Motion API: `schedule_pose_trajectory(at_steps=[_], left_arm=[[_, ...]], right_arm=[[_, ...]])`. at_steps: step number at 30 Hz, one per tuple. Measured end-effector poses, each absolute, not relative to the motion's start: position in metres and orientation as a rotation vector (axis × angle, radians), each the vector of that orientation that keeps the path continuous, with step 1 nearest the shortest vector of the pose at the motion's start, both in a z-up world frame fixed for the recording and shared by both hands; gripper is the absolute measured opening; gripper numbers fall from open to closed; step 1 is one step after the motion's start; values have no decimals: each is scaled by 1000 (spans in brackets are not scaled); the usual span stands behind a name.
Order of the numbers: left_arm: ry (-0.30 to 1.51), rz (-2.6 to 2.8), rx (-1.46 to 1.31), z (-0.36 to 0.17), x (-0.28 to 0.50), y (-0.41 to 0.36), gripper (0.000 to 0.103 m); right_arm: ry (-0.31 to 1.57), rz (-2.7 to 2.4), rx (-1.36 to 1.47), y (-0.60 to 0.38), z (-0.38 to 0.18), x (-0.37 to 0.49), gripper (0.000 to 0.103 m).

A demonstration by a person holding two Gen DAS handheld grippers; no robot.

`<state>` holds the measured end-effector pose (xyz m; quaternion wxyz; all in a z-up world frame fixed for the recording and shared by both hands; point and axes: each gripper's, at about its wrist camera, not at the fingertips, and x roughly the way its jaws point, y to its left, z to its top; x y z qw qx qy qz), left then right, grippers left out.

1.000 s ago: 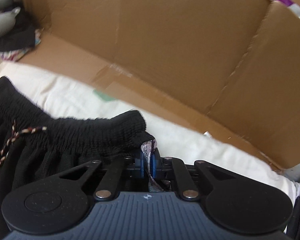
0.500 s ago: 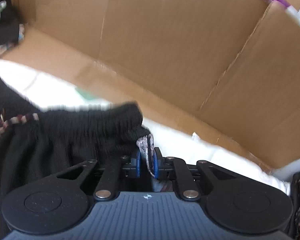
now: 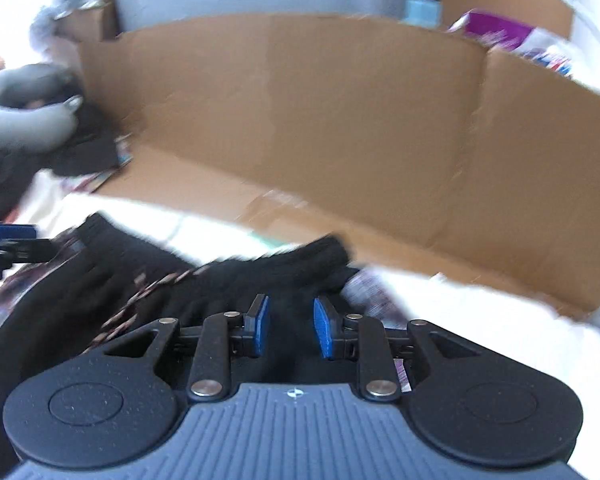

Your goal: Fold clothes

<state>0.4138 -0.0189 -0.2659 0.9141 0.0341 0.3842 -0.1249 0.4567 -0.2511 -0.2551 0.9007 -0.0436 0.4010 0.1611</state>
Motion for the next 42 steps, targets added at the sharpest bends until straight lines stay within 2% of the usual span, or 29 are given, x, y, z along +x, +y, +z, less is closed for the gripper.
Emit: schedule_pose_trajectory(at_steps=[6, 10, 17, 18, 19, 21, 29, 42], left_arm=[[831, -339, 54, -296, 392, -66, 46], [901, -311, 44, -326, 393, -66, 46], [847, -292, -36, -310, 385, -44, 44], [833, -287, -52, -305, 383, -41, 44], [821, -283, -66, -301, 381, -39, 44], [806, -268, -102, -295, 375, -34, 44], [857, -217, -178, -302, 334, -12, 43], [951, -168, -135, -313, 256, 28, 44]], right_arm=[[956, 365, -55, -232, -297, 441, 32], [982, 394, -33, -227, -304, 432, 50], [877, 378, 44, -240, -281, 416, 49], [861, 361, 39, -241, -278, 413, 46], [858, 340, 36, -242, -278, 412, 25], [888, 315, 48, -242, -283, 410, 6], [981, 272, 110, -235, -310, 379, 5], [1036, 206, 108, -233, -306, 319, 7]])
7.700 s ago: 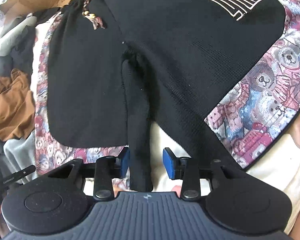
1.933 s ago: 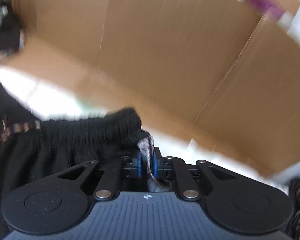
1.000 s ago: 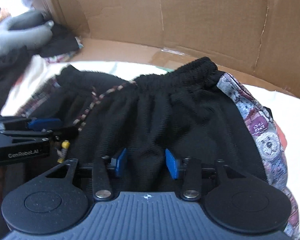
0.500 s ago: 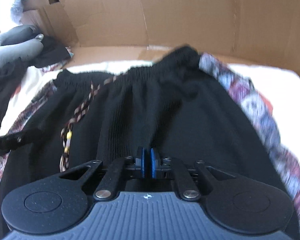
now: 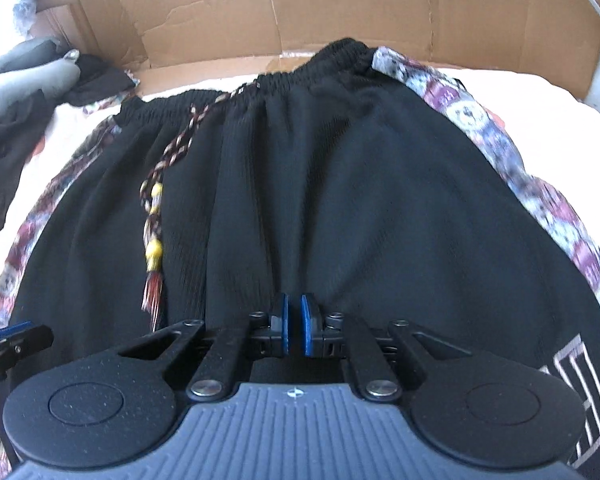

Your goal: Fold clothes

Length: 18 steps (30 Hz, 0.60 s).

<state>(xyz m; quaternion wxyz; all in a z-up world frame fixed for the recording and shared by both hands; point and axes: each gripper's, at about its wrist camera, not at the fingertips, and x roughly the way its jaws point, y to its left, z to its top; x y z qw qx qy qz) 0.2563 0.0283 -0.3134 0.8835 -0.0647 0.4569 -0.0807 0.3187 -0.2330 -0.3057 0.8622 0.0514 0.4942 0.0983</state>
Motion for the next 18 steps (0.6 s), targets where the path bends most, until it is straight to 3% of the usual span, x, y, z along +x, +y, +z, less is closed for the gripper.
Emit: schedule_pose_trajectory(at_steps=[5, 7, 9, 12, 18], left_arm=[[977, -177, -102, -320, 230, 37, 43], [982, -185, -77, -324, 222, 37, 43], [976, -189, -58, -324, 216, 37, 43], [982, -180, -51, -320, 207, 38, 38], [950, -152, -66, -293, 178, 63, 38]], right_arm=[[1056, 186, 98, -234, -304, 291, 8], [1069, 178, 102, -236, -304, 281, 18], [1074, 171, 106, -238, -301, 272, 22], [1036, 153, 133, -244, -286, 259, 23], [1007, 117, 191, -261, -257, 237, 24]])
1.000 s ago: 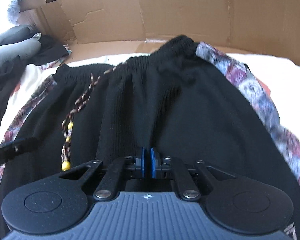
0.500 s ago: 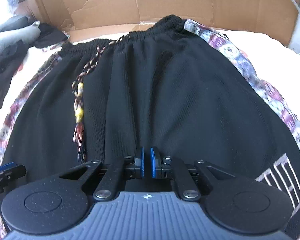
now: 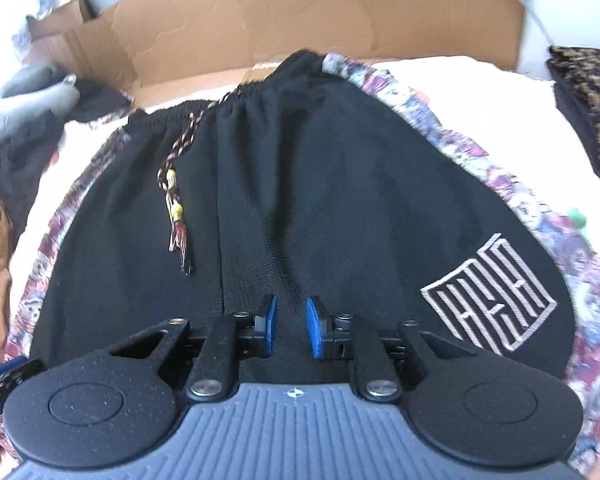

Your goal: Fold clothes

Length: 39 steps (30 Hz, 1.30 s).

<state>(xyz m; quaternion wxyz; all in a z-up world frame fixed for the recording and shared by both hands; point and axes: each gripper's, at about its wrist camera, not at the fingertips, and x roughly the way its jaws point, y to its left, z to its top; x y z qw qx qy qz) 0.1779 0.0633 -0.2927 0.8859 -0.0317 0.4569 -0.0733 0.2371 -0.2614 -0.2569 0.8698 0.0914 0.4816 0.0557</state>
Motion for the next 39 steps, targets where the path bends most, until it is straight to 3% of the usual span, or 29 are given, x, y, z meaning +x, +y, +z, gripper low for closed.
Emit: schedule_pose_trajectory(at_steps=[5, 10, 19, 27, 30, 39], left_arm=[[943, -106, -68, -271, 151, 97, 37], [953, -52, -118, -260, 132, 127, 37], [1087, -67, -75, -305, 118, 121, 36], [1156, -112, -8, -313, 108, 121, 34], [1149, -101, -23, -308, 104, 123, 28], [1057, 5, -35, -283, 83, 150, 28]], right_arm=[[979, 72, 201, -277, -234, 216, 31], [1011, 46, 195, -285, -232, 186, 32], [1197, -29, 169, -273, -286, 120, 32], [1198, -12, 190, -261, -272, 89, 32], [1173, 24, 197, -251, -257, 81, 32], [1217, 177, 175, -212, -258, 77, 32]])
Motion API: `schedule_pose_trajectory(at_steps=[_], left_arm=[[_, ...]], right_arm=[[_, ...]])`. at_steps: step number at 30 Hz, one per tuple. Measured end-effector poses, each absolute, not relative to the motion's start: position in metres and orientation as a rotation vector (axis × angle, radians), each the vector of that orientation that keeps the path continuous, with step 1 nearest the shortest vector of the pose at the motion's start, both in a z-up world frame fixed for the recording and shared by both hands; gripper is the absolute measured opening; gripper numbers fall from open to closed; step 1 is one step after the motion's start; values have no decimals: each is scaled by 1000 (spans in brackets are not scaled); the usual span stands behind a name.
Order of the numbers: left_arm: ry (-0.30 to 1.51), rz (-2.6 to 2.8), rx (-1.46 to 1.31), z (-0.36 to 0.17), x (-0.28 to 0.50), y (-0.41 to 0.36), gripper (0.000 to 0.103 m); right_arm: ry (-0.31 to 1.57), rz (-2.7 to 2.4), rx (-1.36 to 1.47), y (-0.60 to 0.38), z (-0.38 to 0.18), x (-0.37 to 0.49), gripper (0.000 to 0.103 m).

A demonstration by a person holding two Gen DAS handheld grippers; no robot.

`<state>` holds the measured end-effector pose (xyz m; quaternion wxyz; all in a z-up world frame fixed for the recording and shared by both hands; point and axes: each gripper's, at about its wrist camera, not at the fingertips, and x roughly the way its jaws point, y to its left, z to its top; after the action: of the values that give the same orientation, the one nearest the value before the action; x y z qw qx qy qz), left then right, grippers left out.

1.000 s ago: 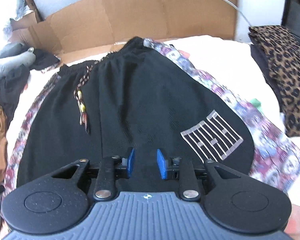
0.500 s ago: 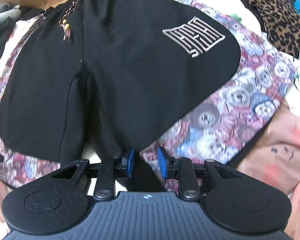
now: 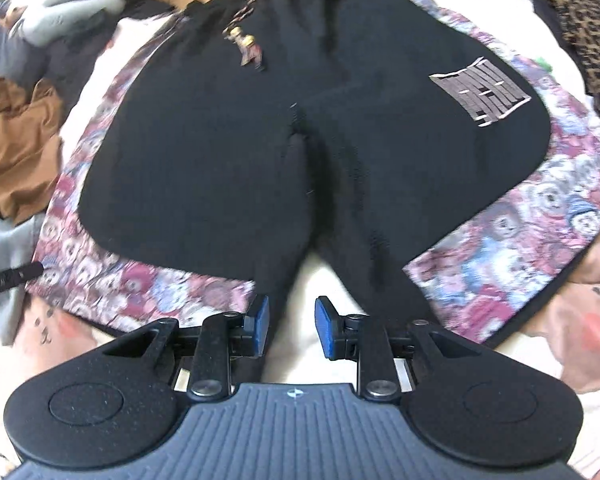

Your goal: Fold clothes

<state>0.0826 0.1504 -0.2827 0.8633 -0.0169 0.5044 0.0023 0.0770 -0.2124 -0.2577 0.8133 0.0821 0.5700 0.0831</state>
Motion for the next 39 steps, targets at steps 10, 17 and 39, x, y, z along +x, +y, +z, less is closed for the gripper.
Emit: schedule_pose_trajectory(at_steps=[10, 17, 39], left_arm=[[1028, 123, -85, -290, 80, 188, 28], [1049, 90, -114, -305, 81, 194, 28], [989, 40, -326, -322, 70, 221, 17]], right_arm=[[1327, 240, 163, -197, -285, 78, 0], [1336, 241, 108, -197, -285, 72, 0], [1260, 229, 85, -219, -247, 70, 2]])
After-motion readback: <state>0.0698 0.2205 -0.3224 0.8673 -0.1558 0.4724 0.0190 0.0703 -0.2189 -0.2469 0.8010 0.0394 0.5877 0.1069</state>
